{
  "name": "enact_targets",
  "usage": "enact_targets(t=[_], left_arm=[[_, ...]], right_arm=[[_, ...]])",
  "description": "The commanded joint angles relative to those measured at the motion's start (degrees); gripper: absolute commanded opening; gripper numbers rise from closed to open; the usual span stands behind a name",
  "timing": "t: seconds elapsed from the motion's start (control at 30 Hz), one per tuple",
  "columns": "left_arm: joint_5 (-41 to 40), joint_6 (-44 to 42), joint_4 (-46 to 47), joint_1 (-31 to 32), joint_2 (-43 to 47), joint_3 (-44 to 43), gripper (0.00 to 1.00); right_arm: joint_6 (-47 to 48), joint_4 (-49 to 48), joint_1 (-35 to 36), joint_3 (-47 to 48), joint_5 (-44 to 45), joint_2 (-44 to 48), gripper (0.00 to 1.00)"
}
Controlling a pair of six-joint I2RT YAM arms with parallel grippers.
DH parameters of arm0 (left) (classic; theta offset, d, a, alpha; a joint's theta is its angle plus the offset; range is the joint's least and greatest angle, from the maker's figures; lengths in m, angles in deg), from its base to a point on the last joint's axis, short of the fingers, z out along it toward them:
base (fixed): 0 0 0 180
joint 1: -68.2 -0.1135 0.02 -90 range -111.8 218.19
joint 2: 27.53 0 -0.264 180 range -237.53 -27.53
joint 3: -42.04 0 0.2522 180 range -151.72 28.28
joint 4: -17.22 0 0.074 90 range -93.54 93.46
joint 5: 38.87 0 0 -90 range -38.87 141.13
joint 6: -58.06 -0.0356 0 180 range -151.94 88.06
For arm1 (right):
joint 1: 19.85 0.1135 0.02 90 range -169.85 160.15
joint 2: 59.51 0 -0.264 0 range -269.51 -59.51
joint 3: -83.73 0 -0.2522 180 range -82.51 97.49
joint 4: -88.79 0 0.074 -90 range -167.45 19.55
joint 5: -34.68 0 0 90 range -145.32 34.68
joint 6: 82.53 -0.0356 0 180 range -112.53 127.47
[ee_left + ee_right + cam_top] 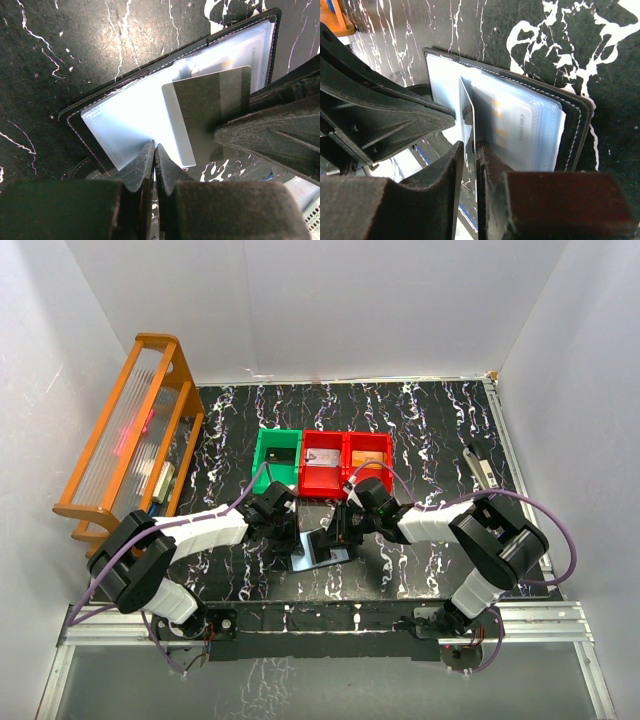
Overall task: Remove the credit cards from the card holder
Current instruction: Remove the credit card from the card holder.
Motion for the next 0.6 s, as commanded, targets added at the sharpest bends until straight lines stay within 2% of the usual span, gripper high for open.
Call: enact_targets(t=[0.0,0.13,0.57], left_arm=[[-3.1,-1.5,-5.9,0.0,-0.5,0.2,0.00],[-3.1,-1.6,-6.1,0.0,-0.5,0.0,0.00],[-4.2,-1.7,-6.1,0.0,3.3,-0.3,0.02]], right_arm=[[0.4,0.0,-0.1,-0.3,0.7,2.3,0.12],[0.6,1.3,-0.1,0.0,1.7,3.1,0.00],[4.1,10.5,-0.1,3.2,8.6,10.6,0.00]])
